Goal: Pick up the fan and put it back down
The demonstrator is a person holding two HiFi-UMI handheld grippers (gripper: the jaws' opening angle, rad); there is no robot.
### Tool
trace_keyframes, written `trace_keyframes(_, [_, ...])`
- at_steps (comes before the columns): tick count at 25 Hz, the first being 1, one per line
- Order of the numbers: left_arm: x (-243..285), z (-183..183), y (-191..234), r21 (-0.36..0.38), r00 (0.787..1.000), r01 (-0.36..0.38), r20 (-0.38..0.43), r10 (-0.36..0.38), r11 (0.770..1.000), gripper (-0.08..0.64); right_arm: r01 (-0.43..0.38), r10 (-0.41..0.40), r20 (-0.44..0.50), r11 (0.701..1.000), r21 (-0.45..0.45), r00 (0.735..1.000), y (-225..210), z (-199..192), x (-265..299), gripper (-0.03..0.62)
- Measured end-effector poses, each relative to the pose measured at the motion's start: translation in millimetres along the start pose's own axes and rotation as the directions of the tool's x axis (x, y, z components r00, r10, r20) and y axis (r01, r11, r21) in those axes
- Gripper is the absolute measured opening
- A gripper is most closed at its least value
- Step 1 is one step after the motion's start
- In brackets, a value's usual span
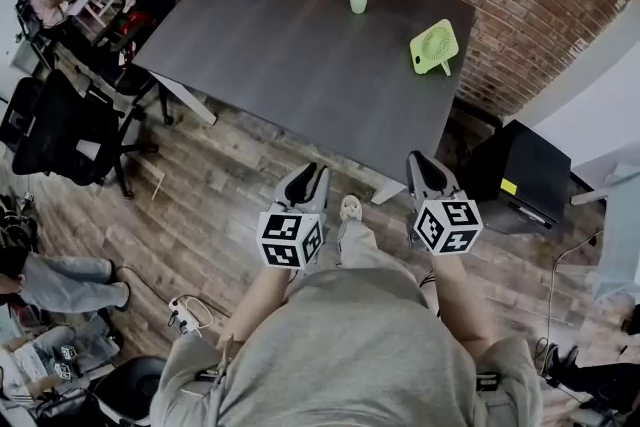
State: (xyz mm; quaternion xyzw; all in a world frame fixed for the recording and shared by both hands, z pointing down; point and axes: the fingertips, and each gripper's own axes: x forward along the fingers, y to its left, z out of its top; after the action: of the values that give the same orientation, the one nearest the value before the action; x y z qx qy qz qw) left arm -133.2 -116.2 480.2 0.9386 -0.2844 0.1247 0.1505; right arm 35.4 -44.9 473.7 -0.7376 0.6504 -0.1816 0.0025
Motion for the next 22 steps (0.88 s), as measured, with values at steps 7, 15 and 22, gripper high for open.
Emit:
trace_keyframes(7, [-31.5, -13.0, -11.0, -0.011, 1.000, -0.020, 0.002, 0.020, 1.000, 0.052, -0.034, 0.034, -0.004, 0.999, -0.036, 0.999, 26.3, -13.3, -30.4, 0.003])
trace_keyframes(15, [-64.6, -22.8, -21.7, -0.011, 1.000, -0.018, 0.021, 0.018, 1.000, 0.029, -0.072, 0.072, -0.004, 0.993, -0.095, 0.997, 57.7, -26.5, -59.7, 0.003])
trace_keyframes(22, [-79.8, -29.0, -30.5, -0.013, 0.999, -0.025, 0.031, 0.025, 1.000, 0.026, -0.106, 0.106, -0.010, 0.987, -0.119, 0.994, 73.0, -36.3, -77.3, 0.003])
